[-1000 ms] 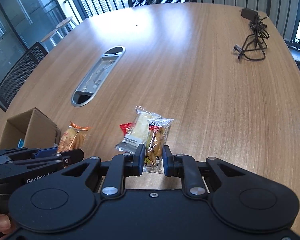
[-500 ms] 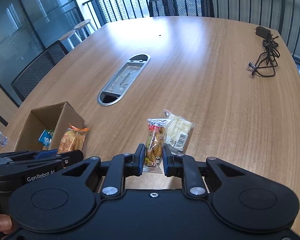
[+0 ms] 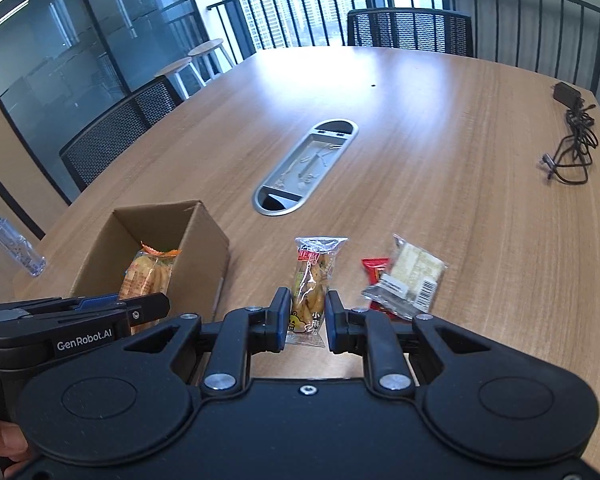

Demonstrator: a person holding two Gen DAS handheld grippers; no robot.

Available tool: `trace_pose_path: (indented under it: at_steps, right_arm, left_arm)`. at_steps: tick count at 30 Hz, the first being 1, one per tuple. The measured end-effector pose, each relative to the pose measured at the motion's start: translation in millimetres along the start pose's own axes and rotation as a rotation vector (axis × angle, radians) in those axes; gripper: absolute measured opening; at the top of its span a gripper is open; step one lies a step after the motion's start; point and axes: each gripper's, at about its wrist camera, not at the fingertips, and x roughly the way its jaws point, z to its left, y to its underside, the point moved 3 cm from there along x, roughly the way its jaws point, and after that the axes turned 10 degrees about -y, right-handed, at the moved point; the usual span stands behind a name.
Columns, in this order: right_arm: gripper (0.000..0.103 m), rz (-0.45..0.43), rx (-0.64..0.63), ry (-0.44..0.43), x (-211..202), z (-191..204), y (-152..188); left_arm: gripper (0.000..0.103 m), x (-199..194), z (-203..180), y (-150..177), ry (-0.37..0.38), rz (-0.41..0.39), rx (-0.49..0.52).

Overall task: Organize snacks
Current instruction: 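Carry the cracker packet over the box with the left tool while the right tool carries the clear packet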

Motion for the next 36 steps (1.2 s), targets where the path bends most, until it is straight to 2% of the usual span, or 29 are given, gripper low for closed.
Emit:
trace_pose_path:
  at_steps: [18, 28, 36]
  right_arm:
    - [0.018, 0.010, -0.093, -0.070, 26, 64, -17]
    - [0.019, 0.036, -0.147, -0.091, 46, 89, -25]
    - [0.019, 0.066, -0.186, -0.111, 60, 105, -24]
  left_arm:
    - [0.035, 11, 89, -13, -0.120, 0.000, -0.131]
    - [0.035, 34, 103, -18, -0.129, 0.027, -0.181]
    - [0.045, 28, 115, -16, -0.128, -0.006, -0.235]
